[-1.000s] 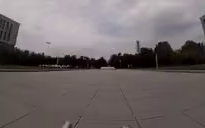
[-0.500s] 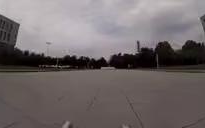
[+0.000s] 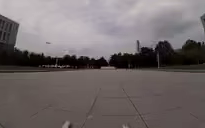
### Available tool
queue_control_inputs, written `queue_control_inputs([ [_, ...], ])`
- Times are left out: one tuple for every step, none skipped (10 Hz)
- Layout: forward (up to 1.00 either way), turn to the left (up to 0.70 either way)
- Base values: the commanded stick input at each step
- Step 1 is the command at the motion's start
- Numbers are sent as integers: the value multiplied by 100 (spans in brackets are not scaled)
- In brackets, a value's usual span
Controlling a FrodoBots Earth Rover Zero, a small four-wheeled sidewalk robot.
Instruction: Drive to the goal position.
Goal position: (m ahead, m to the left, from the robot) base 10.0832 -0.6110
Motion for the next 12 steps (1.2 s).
queue_control_inputs([
  [70, 0],
  [70, 0],
  [70, 0],
  [70, 0],
  [70, 0],
  [70, 0],
  [70, 0],
  [70, 0],
  [70, 0],
  [70, 0],
  [70, 0],
  [70, 0],
])
